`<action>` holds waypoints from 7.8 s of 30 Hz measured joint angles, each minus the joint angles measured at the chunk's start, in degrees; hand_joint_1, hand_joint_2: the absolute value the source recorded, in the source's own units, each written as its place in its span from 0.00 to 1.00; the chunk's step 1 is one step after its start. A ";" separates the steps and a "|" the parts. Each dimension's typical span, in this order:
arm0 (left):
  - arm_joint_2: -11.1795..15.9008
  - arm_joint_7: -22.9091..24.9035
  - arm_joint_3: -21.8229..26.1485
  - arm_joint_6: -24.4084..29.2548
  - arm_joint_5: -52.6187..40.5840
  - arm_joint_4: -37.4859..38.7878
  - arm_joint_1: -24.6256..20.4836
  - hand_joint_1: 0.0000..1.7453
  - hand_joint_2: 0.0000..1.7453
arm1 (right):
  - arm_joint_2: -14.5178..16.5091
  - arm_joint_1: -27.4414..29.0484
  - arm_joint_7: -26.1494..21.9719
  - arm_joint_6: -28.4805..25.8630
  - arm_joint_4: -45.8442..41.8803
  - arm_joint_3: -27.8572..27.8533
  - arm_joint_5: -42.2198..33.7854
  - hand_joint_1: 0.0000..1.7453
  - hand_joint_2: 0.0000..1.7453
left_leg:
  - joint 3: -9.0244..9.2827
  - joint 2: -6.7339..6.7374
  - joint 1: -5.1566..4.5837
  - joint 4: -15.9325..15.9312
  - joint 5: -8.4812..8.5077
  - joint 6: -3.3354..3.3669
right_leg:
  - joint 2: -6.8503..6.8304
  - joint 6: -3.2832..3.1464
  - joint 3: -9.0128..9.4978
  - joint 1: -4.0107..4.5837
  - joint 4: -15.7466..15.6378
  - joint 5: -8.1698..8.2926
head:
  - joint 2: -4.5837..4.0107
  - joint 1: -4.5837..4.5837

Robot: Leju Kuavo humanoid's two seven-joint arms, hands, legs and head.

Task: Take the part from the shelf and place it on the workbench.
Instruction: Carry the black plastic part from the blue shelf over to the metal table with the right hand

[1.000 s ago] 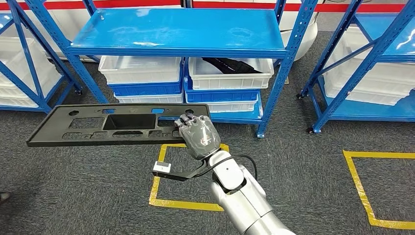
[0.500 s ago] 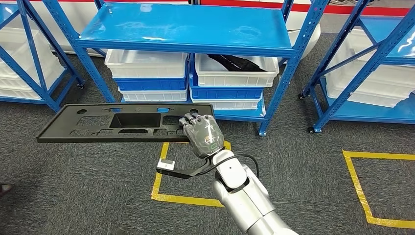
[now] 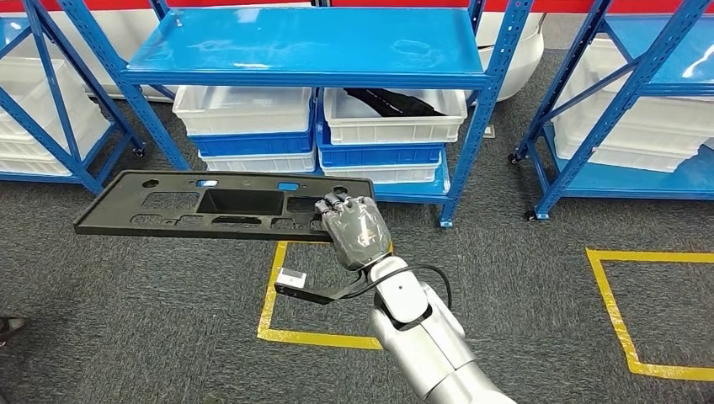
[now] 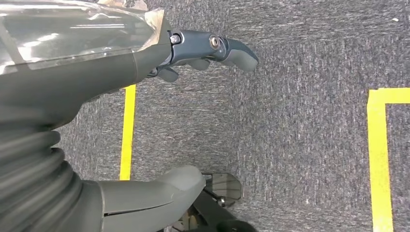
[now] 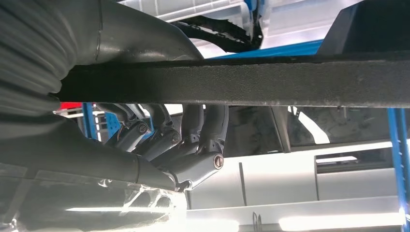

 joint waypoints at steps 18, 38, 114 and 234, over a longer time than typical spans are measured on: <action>-0.05 -0.66 -0.04 0.25 -1.53 -0.02 -0.32 0.00 1.00 | -1.90 1.61 1.50 -0.16 -2.65 -2.09 1.55 1.00 1.00 | 3.83 0.10 -0.84 -10.32 4.73 2.47 | -0.07 2.87 0.65 -0.13 0.62 -1.51 | 0.00 0.60; -0.11 -1.85 -0.09 4.18 -3.15 -0.06 -0.35 0.00 1.00 | -2.41 2.82 -2.38 -3.20 -4.61 -3.72 -2.54 1.00 1.00 | 4.62 1.01 -0.07 -13.31 6.73 3.48 | 0.19 1.87 -0.81 0.40 2.26 -2.16 | 0.00 0.47; -0.20 -5.34 0.11 10.40 -4.05 -0.17 1.10 0.00 1.00 | -4.09 2.39 -0.90 -3.70 -5.28 -7.26 -3.28 1.00 1.00 | 6.26 6.00 -1.03 -10.64 2.58 1.50 | -1.61 1.75 -0.09 0.37 -1.27 1.02 | 0.00 0.71; -1.43 -5.73 -0.22 6.83 -11.08 -0.83 -3.21 0.00 1.00 | -13.91 20.03 -2.14 -6.96 -22.80 -20.43 -2.57 1.00 1.00 | 6.14 5.55 -0.28 -10.92 2.69 1.93 | -3.53 4.68 -2.38 -0.80 1.69 0.44 | 0.00 1.26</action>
